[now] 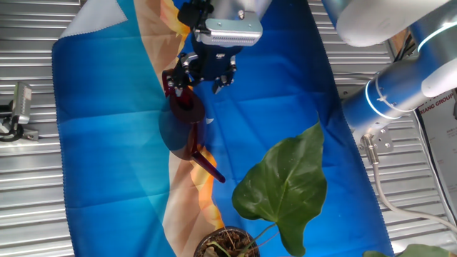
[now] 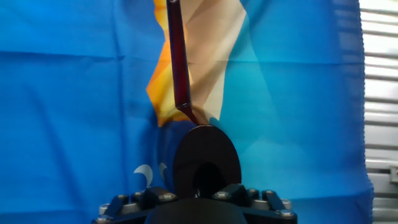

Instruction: Water the plant

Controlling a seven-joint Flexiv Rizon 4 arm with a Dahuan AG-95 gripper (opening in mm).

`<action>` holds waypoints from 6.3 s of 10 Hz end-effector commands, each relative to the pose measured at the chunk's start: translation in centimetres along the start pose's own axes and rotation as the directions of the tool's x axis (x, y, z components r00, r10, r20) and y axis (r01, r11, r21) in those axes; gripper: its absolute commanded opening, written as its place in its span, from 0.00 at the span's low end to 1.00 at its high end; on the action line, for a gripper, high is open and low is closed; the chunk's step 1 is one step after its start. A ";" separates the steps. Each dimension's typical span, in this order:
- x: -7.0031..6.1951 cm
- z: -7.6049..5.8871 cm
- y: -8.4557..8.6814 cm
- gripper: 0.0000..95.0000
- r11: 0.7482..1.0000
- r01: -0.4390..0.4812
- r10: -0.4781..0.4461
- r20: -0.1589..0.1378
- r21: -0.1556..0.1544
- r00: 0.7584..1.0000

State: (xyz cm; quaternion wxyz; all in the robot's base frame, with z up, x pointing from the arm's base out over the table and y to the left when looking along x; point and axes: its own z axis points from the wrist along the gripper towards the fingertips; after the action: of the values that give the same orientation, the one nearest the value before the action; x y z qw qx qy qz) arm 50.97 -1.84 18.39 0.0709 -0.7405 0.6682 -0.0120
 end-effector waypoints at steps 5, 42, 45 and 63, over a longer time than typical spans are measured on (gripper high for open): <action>0.6 1.0 -0.6 1.00 1.000 -0.012 0.012 -0.004 0.002 1.000; 1.4 3.8 -1.6 0.80 0.987 0.134 -0.135 -0.010 -0.089 0.991; 1.4 4.0 -1.7 0.80 0.984 0.152 -0.154 -0.011 -0.088 0.988; 1.5 5.2 -1.7 0.80 0.991 0.111 -0.112 -0.005 -0.076 0.994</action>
State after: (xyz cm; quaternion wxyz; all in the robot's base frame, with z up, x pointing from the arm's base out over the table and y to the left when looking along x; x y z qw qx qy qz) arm 53.38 -2.67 13.25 0.0399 -0.7779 0.6270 0.0075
